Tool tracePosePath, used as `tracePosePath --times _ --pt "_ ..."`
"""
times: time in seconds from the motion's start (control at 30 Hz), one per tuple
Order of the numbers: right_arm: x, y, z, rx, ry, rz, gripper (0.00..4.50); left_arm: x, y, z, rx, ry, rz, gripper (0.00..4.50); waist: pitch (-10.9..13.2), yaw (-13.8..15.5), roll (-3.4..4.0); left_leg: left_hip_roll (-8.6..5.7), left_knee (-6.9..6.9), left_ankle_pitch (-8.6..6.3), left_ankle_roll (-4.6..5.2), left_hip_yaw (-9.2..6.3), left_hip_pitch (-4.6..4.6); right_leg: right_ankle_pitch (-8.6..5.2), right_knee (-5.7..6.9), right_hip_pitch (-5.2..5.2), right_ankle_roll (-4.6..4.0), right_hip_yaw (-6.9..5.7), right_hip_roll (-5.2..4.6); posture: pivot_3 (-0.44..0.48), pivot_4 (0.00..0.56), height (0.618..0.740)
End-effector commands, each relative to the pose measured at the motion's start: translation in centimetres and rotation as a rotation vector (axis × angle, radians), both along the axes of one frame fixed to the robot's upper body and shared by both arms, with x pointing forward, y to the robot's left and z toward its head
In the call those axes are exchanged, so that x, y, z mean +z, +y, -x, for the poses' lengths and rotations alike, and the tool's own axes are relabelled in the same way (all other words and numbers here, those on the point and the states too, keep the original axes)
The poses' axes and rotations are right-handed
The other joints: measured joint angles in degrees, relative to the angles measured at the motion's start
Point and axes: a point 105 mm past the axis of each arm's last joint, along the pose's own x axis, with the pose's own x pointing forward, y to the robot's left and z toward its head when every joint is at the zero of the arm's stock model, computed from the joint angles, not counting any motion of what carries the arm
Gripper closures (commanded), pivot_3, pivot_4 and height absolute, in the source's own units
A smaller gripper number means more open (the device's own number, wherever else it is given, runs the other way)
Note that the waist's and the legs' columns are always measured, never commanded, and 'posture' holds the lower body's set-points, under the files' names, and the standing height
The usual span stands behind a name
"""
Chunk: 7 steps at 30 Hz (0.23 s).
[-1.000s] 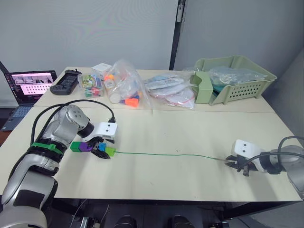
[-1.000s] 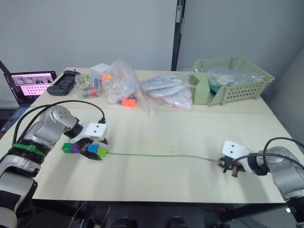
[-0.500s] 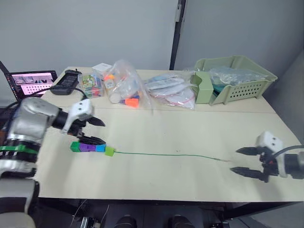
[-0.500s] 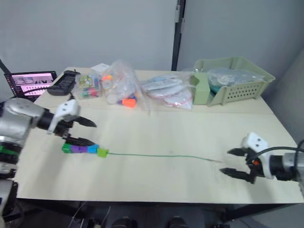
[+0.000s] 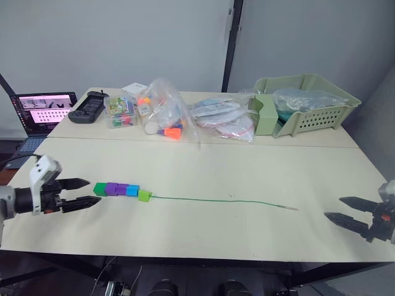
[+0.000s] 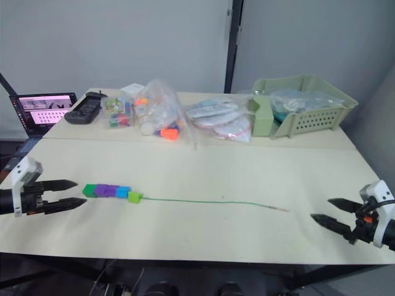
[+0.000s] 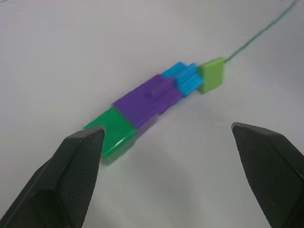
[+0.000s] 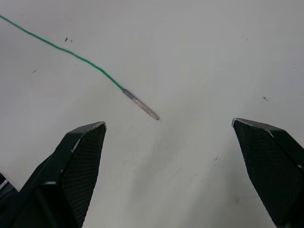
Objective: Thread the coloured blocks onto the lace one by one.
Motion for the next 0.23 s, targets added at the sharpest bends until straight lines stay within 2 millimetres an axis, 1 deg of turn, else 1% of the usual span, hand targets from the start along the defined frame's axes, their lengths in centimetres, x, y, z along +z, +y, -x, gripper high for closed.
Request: tracePosePath --times 0.03,0.13,0.23 --pt "0.5 -0.8 -0.4 -0.007 -0.032 0.034 0.02 0.1 2.1 0.3 0.108 -0.095 -0.044 0.0 0.0 0.0 0.0 0.01 -0.03 0.0 0.0 0.05 0.02 0.0 0.0 -0.01 -0.01 0.0 0.0 0.0 0.15 0.734" --pt "0.3 -0.8 -0.7 -0.008 -0.042 0.038 0.02 0.1 2.6 0.5 0.149 -0.122 -0.029 0.0 0.0 0.2 0.0 0.04 -0.05 0.0 -0.01 0.07 0.01 0.0 0.02 -0.05 -0.04 0.0 0.01 0.0 0.15 0.734" --pt "0.2 -0.5 -1.1 -0.013 -0.066 0.048 0.02 -0.6 3.6 0.5 0.201 -0.136 -0.056 0.0 0.0 0.2 0.0 0.04 -0.05 0.0 -0.01 0.13 0.02 0.01 0.02 -0.04 -0.04 0.02 0.0 0.0 0.15 0.734"
